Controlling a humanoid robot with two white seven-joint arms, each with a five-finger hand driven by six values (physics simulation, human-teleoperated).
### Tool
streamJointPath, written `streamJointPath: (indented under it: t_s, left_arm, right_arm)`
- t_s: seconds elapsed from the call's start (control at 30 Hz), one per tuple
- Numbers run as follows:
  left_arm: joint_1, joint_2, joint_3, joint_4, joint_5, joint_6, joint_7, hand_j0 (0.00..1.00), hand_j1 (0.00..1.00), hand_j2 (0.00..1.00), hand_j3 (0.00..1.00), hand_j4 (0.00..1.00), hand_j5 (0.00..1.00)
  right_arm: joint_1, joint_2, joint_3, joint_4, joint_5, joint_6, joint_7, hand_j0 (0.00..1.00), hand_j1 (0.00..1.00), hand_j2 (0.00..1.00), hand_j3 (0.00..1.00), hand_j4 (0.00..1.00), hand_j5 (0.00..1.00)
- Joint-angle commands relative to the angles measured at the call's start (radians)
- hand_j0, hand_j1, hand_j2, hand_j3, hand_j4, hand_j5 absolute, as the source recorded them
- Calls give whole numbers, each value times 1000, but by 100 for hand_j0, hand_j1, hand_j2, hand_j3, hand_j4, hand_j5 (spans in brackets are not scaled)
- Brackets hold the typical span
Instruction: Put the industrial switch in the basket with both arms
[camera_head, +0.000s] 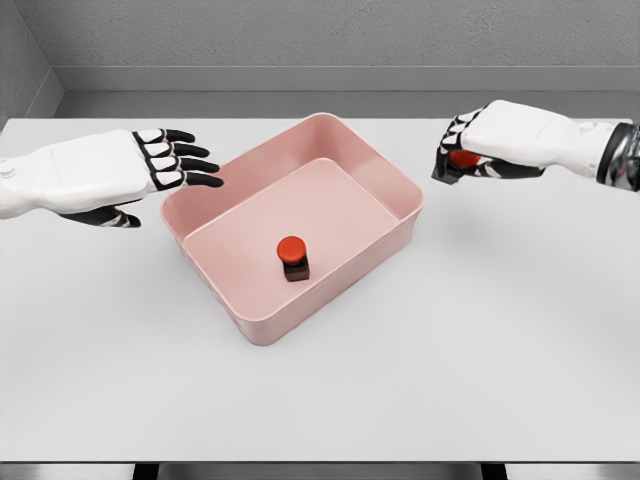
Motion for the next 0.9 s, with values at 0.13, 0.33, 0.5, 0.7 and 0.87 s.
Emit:
streamJointPath:
  t_s: [0.13, 0.33, 0.5, 0.7, 0.87]
  left_arm:
    - [0, 3, 1, -1, 7, 1, 0, 100, 100, 100, 100, 100, 100]
    - [-3, 2, 1, -1, 7, 1, 0, 100, 100, 100, 100, 100, 100]
    - [-1, 3, 1, -1, 7, 1, 0, 100, 100, 100, 100, 100, 100]
    - [0, 5, 1, -2, 7, 1, 0, 100, 100, 100, 100, 100, 100]
    - [0, 3, 1, -2, 7, 1, 5, 100, 100, 100, 100, 100, 100]
  right_arm:
    - [-20, 75, 4, -19, -4, -16, 45, 44, 44, 44, 44, 44, 44]
    - [-57, 157, 25, -17, -4, -19, 71, 44, 44, 44, 44, 44, 44]
    - [-114, 244, 85, 4, -4, -18, 80, 44, 44, 44, 44, 44, 44]
    - [-130, 286, 93, 27, -2, -18, 84, 46, 46, 46, 46, 46, 46]
    - [-143, 313, 91, 75, -2, -16, 77, 85, 85, 85, 85, 85, 85]
